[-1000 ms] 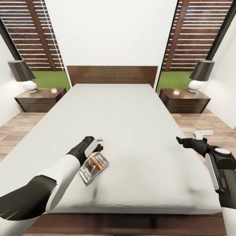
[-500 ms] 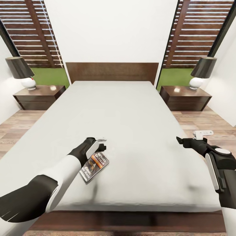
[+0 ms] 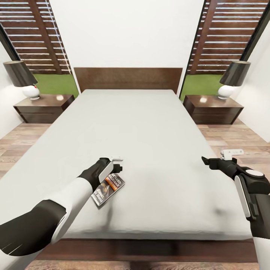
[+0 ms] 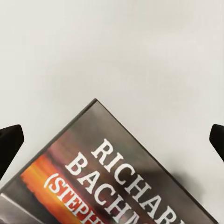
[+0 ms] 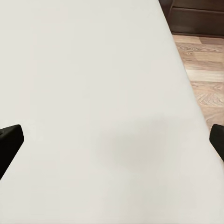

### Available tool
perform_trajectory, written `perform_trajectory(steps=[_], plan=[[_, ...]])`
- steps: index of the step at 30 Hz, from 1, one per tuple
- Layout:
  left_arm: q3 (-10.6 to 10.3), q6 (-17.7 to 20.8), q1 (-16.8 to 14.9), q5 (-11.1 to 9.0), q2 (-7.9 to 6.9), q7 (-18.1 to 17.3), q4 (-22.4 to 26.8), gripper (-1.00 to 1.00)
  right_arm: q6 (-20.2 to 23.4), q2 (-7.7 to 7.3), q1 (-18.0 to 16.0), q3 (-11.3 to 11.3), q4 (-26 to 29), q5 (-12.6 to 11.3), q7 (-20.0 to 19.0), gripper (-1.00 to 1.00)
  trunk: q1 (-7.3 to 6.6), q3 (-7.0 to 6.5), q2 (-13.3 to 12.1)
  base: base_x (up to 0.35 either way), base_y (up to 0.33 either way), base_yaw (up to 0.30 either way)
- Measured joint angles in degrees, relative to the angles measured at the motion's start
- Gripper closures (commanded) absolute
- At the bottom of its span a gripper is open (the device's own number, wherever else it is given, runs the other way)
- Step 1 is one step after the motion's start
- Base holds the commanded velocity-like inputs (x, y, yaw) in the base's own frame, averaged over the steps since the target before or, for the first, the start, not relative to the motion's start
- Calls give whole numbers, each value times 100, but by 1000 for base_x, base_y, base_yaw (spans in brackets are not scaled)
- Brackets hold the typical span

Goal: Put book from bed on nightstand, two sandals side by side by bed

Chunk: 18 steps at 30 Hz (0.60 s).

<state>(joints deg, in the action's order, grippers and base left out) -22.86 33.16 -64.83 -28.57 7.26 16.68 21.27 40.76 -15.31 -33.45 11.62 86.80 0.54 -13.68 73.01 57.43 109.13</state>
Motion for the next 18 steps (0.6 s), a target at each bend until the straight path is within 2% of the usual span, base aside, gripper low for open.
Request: perform_trajectory(steps=[18], plan=[[-9,5,1,16,-1,224,0,-100,0,-7,0,0,-10,0,0,-100,0,164,0,0,0,0]])
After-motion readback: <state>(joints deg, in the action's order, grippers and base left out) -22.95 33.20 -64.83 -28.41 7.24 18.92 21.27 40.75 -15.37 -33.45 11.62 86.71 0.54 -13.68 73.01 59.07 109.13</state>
